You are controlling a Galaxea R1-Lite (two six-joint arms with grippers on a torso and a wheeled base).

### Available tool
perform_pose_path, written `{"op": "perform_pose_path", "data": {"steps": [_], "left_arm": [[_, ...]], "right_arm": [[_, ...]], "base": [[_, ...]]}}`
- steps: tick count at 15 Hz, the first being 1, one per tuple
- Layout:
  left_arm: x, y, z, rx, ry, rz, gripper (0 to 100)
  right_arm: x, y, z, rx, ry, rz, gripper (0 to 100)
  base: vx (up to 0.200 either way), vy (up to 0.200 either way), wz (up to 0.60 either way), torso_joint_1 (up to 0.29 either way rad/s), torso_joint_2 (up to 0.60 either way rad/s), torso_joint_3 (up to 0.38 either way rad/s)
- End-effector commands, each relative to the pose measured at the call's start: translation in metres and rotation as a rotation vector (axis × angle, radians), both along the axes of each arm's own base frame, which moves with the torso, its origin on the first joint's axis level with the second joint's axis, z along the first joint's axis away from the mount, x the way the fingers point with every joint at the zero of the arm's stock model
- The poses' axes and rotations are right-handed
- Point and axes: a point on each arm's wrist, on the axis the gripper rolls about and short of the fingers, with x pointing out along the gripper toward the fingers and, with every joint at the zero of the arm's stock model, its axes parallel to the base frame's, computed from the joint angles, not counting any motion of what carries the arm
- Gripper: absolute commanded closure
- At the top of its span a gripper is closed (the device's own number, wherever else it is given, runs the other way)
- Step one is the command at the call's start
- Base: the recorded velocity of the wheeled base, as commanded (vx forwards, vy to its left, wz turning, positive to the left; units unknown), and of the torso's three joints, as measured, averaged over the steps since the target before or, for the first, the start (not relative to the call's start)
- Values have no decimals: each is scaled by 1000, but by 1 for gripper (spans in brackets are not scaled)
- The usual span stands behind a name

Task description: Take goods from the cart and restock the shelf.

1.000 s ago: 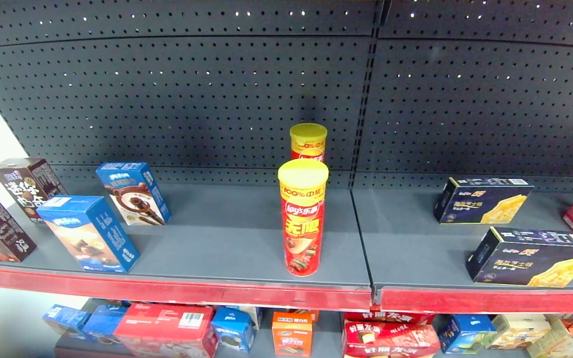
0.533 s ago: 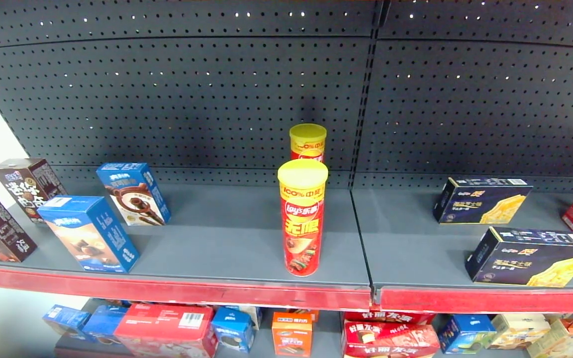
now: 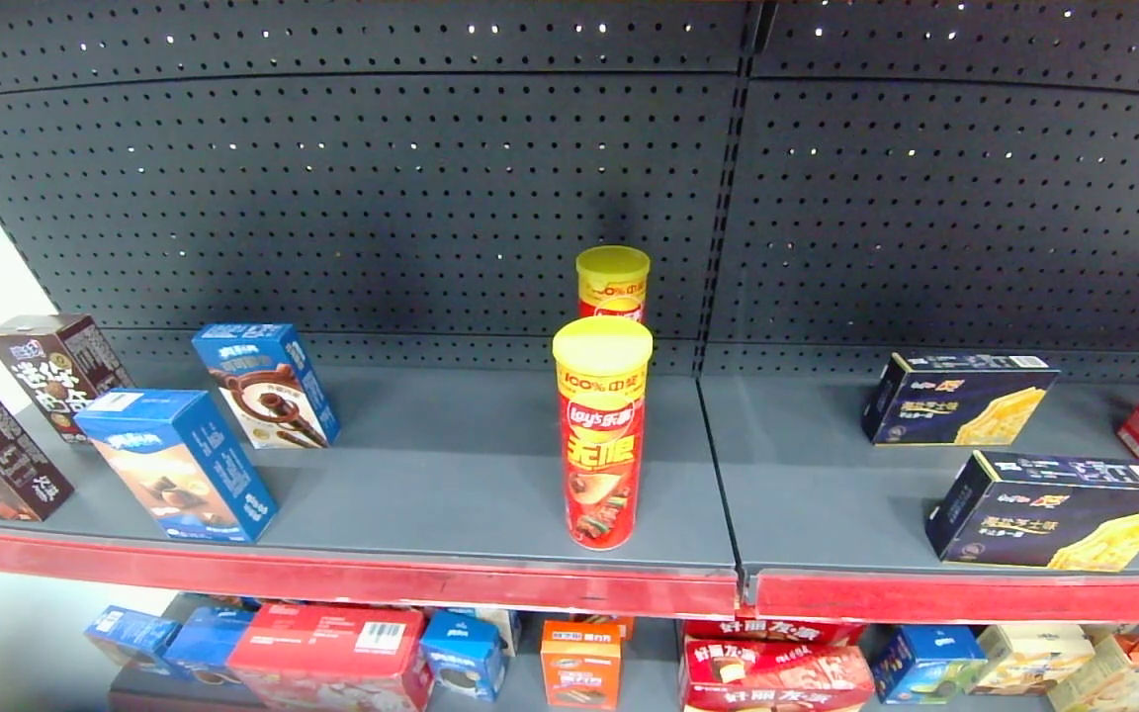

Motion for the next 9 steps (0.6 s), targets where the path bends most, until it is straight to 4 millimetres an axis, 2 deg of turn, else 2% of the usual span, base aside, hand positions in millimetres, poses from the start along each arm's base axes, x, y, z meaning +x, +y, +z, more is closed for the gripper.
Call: {"op": "perform_pose_path", "data": {"steps": [1,4,6,7,8,9], "left_arm": [[3,-1,1,19,25,-34,0],[11,-5,14,66,95,-49,0],[30,-16,40,128,210,-71,0],[35,-19,46,134,232,-79,0],[55,-33,59,122,279,-118,0],[69,-43,65,98,278,-122,0]], "right_arm": [[2,-1,-5,0,18,-45,0],[2,-3,-5,27,20,-117,0],[2,-3,-5,27,20,-117,0],[2,-3,-5,27,22,-117,0],[2,-3,-5,25,22,-117,0],[2,-3,-5,25,22,-117,0]], "base": [[0,0,0,0,0,0],[0,0,0,0,0,0],[0,0,0,0,0,0],[0,0,0,0,0,0],[0,0,0,0,0,0],[0,0,0,0,0,0]]}}
